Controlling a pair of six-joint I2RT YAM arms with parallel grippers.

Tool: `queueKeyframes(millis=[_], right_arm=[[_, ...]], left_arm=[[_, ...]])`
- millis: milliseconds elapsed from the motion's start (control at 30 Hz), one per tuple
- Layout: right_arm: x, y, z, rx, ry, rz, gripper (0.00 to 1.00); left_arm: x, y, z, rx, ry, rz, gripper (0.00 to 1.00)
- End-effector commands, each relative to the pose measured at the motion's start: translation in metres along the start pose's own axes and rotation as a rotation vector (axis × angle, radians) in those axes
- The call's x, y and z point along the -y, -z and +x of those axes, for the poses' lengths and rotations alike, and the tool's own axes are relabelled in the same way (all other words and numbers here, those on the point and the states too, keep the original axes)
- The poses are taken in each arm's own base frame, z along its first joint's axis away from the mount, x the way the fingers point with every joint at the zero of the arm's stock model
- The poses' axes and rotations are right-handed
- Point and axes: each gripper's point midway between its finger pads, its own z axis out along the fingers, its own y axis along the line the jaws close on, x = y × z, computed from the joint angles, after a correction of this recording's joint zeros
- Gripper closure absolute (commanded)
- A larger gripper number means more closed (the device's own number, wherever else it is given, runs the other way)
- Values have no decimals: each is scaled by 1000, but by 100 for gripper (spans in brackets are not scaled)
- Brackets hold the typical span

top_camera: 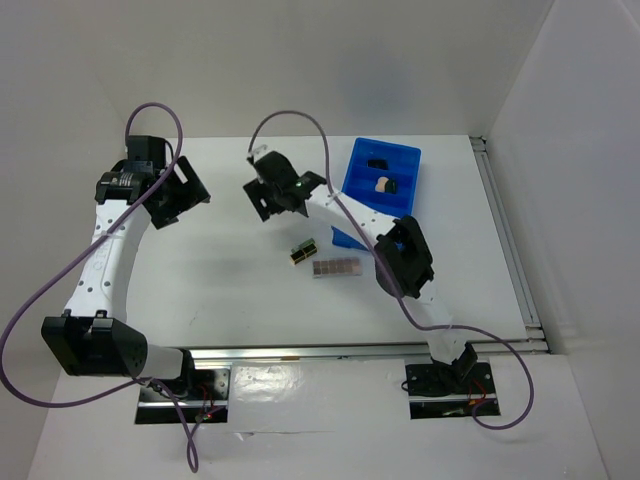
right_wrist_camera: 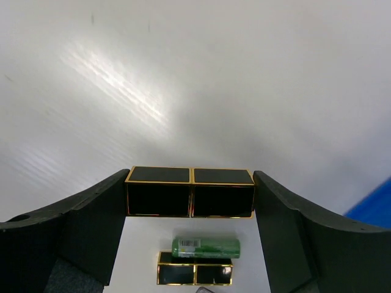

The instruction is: Organize the makeup

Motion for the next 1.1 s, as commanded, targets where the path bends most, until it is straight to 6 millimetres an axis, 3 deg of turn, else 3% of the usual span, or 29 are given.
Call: queueKeyframes(millis=[0,67,100,167,200,233,267,333,367,433,567,667,700,1067], right_arm=[[54,37,-69,148,-89,118,41],[81,52,-81,156,-165,163,42],[107,52,-79,153,-259,211,42],[136,66,-69,125,-359,259,42],[164,69,-60,110,-431,298,42],[175,72,-53,105,-517,315,42],[179,65,-25,39,-553,320,42],[208,82,-13,48,-684,353,43],[213,78,14,-4,-722,370,43],[231,95,20,21,-815,368,43],[243,104,42,37,-940,349,43],[243,99,59,-5,-949,354,43],[248,102,57,1,-956,359,43],[251,69,84,-90,-919,397,38]], left_arm=[[2,10,-13,48,-17,16,5],[2,10,-13,48,-17,16,5],[2,10,-13,48,-17,16,5],[2,10,-13,48,-17,16,5],[2,7,-12,40,-17,11,5],[2,7,-12,40,-17,11,5],[2,7,-12,40,-17,11,5],[2,7,-12,40,-17,11,5],[2,7,-12,40,-17,11,5],[2,7,-12,40,-17,11,5],[4,7,-11,35,-18,20,5],[4,7,-11,35,-18,20,5],[4,7,-11,35,-18,20,5],[4,7,-11,35,-18,20,5]])
